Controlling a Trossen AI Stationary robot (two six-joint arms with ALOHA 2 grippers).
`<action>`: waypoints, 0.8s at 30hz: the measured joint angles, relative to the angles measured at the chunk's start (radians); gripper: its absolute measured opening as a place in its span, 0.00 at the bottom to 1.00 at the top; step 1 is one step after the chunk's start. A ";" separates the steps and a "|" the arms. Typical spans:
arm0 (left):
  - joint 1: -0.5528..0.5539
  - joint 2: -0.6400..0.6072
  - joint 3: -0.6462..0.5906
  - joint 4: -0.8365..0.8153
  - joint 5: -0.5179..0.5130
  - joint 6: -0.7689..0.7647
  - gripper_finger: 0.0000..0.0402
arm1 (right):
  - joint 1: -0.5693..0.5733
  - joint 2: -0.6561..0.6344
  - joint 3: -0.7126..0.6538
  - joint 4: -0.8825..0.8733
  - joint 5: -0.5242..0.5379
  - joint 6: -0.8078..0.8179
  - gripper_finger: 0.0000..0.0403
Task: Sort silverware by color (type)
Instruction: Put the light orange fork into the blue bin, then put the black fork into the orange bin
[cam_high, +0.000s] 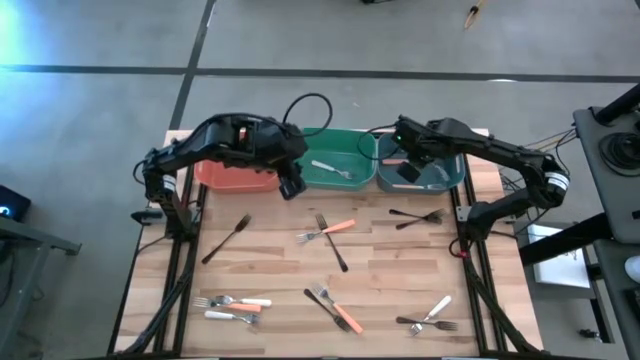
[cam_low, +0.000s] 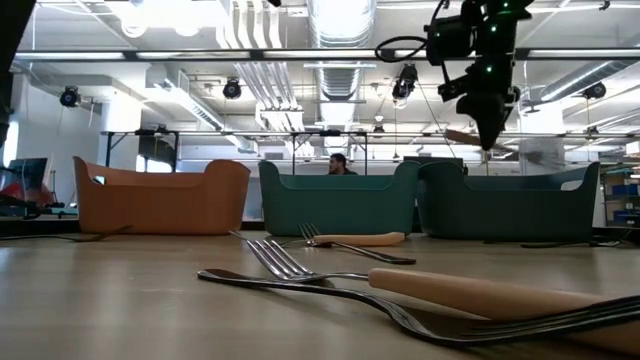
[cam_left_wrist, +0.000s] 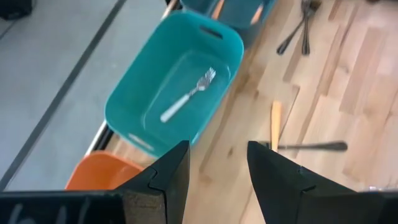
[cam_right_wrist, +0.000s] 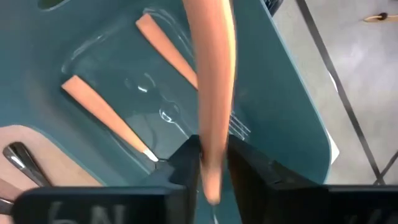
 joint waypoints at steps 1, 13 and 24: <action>-0.004 0.000 0.000 -0.012 0.000 -0.007 0.36 | 0.000 0.000 0.000 0.003 0.000 0.003 0.24; -0.072 -0.004 -0.093 -0.012 0.000 -0.091 0.36 | 0.001 -0.083 0.035 0.006 -0.059 0.059 0.40; -0.163 -0.142 -0.641 0.002 0.160 -0.220 0.36 | 0.001 -0.163 0.036 0.006 -0.197 0.063 0.34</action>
